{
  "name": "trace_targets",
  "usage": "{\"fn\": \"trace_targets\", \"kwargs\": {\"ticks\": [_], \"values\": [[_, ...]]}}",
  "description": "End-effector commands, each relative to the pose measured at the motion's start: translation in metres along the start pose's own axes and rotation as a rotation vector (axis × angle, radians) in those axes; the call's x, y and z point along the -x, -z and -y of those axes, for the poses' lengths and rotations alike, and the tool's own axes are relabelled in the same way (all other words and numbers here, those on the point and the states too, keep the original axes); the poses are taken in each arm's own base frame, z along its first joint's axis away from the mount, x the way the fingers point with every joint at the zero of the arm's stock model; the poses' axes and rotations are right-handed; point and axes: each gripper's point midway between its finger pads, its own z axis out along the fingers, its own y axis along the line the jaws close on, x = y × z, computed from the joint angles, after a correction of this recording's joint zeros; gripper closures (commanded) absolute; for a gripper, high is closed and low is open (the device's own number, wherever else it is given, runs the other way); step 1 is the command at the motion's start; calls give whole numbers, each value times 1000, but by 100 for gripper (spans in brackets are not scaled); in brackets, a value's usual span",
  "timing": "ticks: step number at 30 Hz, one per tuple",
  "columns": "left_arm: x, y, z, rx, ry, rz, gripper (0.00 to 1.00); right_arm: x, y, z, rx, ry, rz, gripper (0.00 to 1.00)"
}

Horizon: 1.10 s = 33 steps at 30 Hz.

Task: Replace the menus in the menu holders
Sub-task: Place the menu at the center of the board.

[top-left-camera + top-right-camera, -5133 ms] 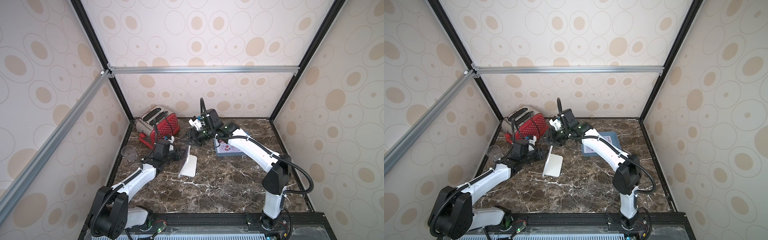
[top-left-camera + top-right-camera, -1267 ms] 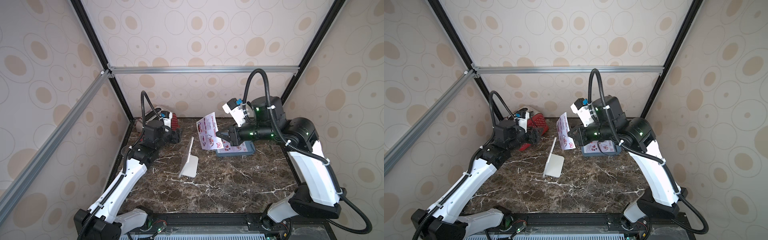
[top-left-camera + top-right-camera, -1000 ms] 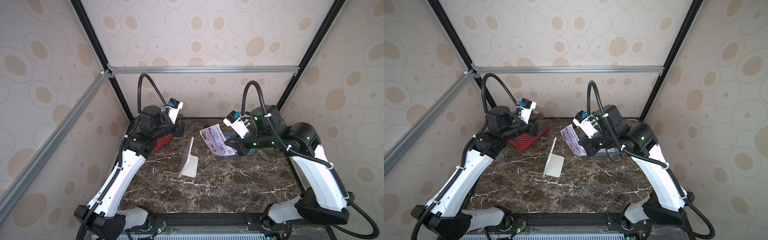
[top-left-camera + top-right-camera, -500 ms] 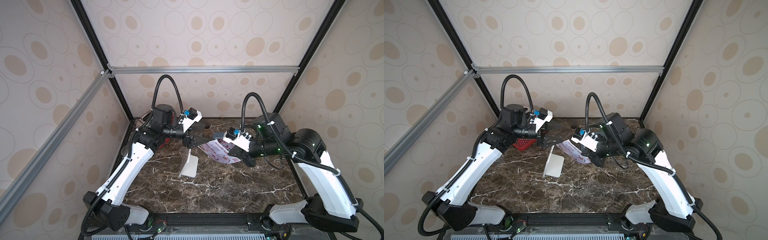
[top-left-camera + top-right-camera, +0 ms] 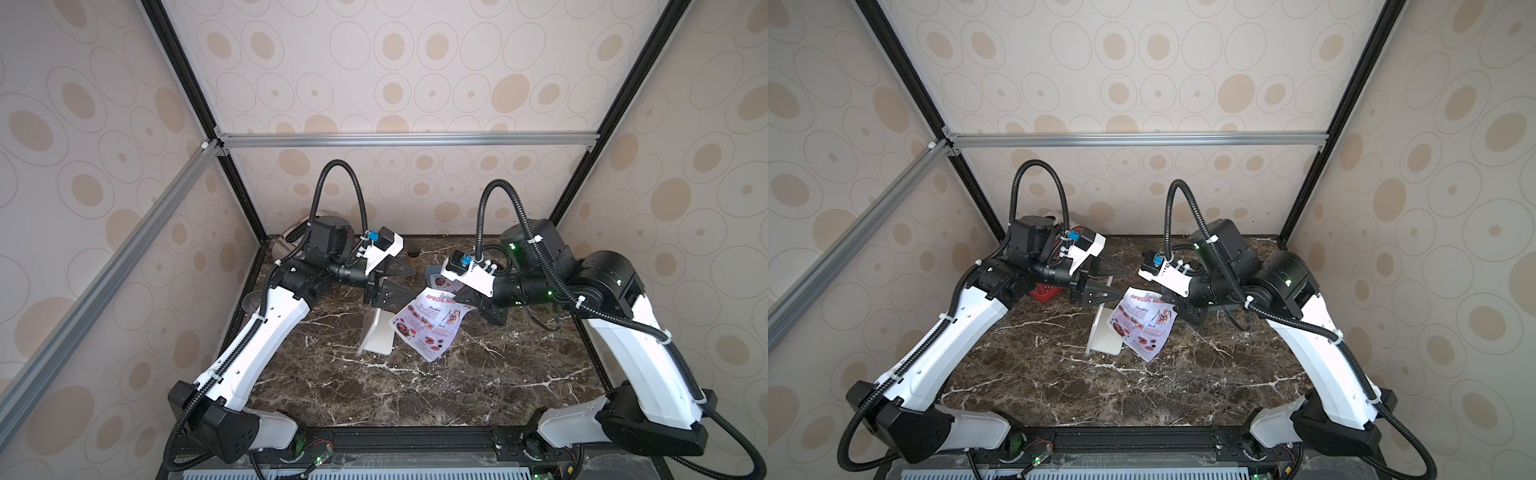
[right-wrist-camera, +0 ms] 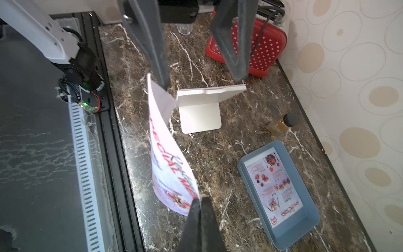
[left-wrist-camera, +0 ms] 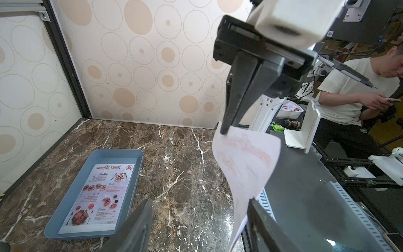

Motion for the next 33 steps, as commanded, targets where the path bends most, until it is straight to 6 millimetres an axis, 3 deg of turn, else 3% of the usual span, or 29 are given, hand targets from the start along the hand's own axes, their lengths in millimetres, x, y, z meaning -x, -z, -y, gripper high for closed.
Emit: {"fn": "trace_targets", "kwargs": {"ticks": [1, 8, 14, 17, 21, 33], "values": [[6, 7, 7, 42, -96, -17, 28, -16, 5, 13, -81, 56, -90, 100], [8, 13, -5, 147, -158, -56, 17, -19, 4, 17, -107, 127, -108, 100], [9, 8, -6, 122, -149, -51, 17, -5, -6, 13, -72, 154, -57, 100], [5, 2, -5, 94, -137, -54, 23, 7, -9, 11, -51, 155, -13, 100], [2, -2, -7, 85, -141, -60, 41, 20, -9, 9, -30, 156, 37, 100], [-1, 1, -8, 112, -172, -81, 78, 20, -11, 14, -51, 137, 23, 100]]}}
